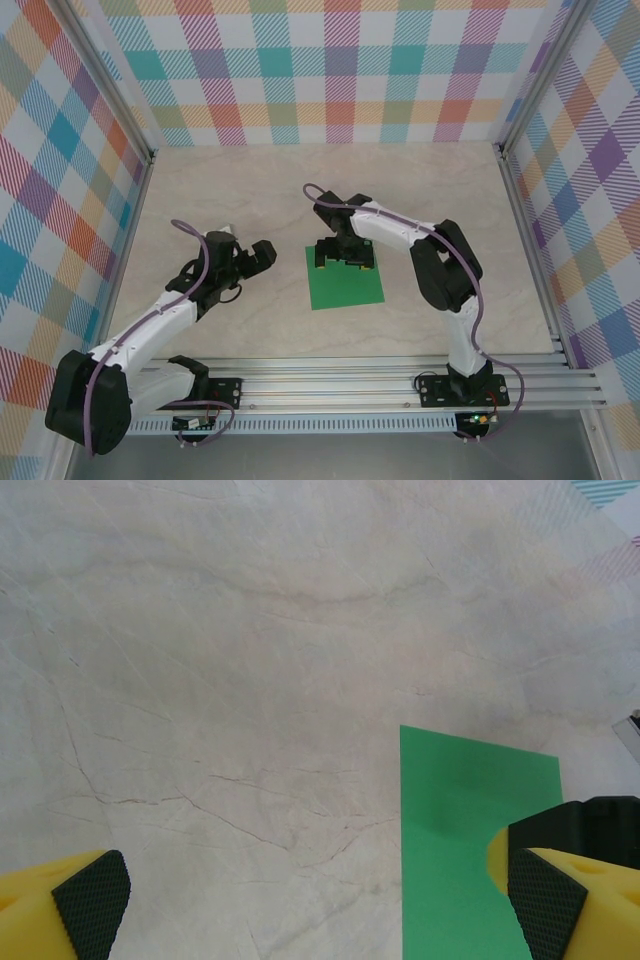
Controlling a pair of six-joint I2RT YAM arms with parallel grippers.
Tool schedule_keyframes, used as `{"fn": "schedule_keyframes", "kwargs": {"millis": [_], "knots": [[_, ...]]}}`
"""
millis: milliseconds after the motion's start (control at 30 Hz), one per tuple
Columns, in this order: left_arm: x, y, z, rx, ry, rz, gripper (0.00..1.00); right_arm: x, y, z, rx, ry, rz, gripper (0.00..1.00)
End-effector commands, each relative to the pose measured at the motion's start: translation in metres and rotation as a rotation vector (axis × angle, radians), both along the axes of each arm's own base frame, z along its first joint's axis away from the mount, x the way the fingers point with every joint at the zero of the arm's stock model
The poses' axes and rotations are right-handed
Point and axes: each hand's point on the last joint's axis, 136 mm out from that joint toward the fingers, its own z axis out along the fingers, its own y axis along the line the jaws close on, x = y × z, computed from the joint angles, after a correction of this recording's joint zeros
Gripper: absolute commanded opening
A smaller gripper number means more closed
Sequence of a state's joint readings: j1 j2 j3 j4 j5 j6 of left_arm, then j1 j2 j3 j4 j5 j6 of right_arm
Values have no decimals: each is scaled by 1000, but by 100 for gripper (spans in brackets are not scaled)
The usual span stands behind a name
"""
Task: Fold a paper plane with a square sheet of paper (pick it up from the middle)
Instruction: Fold the square sheet of paper in half at the center of the table.
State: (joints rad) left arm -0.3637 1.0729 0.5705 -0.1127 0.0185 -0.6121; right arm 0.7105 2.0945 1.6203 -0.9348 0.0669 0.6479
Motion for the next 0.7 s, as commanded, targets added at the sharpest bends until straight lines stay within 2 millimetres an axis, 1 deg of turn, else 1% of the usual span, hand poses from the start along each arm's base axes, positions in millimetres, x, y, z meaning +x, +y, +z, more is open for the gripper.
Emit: {"fn": "schedule_keyframes", "kwargs": {"millis": [0, 133, 333, 500, 600, 667], "knots": [[0, -3, -2, -5, 16, -30, 100, 0, -7, -3, -60, 31, 38, 100], [0, -5, -7, -5, 32, -37, 100, -1, -4, -10, -56, 51, 54, 100], [-2, -5, -10, -7, 43, -37, 100, -7, -6, -33, -86, 111, 61, 100], [-3, -5, -12, -5, 51, -38, 100, -17, -11, -52, -108, 161, 42, 99], [-3, -5, -12, -2, 56, -39, 100, -21, -10, -58, -93, 180, 32, 96], [-4, -5, -13, 0, 61, -39, 100, -21, -17, -58, -133, 179, 21, 95]]}}
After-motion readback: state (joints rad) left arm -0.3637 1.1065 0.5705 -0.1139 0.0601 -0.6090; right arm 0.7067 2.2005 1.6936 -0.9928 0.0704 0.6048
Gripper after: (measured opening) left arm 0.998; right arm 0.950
